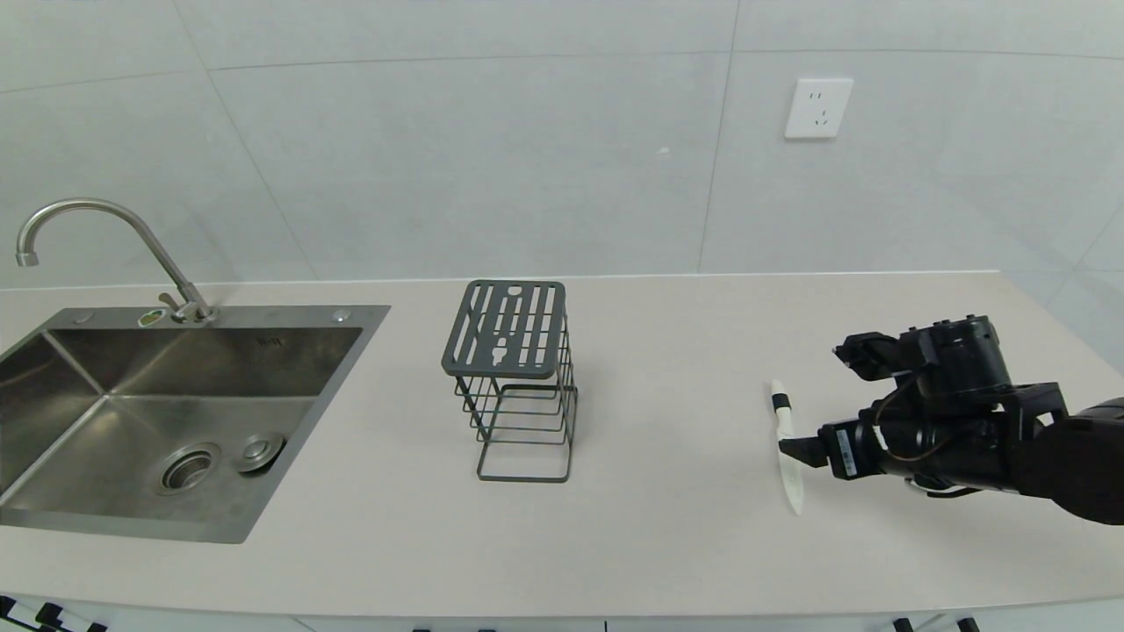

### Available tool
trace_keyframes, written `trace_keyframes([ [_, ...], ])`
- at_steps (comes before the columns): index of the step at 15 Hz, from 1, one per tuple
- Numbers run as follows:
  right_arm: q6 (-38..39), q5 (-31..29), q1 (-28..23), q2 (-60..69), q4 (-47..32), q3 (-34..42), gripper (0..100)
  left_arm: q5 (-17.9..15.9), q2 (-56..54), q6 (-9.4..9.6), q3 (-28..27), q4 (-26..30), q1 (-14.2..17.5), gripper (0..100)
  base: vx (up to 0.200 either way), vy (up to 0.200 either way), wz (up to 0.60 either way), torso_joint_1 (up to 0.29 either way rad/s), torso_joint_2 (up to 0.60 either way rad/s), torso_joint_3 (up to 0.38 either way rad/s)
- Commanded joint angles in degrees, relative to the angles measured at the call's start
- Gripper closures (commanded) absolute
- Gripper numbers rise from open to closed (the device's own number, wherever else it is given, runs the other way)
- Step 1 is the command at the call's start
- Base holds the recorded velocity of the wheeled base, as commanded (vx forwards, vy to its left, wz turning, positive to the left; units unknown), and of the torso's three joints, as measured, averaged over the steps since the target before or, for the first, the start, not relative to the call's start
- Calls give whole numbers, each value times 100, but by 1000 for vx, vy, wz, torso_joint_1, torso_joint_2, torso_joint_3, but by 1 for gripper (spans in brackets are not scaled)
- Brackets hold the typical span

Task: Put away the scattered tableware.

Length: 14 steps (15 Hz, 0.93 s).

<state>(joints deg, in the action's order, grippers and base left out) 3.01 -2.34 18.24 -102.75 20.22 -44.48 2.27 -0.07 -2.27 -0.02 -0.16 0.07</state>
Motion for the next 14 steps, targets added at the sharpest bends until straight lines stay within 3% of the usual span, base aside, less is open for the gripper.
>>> trace_keyframes([
  [1, 174, -47, 40, -447, -19, -263, 0, 2, 7, -2, 2, -2, 1, 0, 0, 0, 0, 0, 0, 0],
  [14, 174, -592, 57, -1607, 263, -1150, 0, 2, 7, -11, 2, -2, 1, 0, 0, 0, 0, 0, 0, 0],
])
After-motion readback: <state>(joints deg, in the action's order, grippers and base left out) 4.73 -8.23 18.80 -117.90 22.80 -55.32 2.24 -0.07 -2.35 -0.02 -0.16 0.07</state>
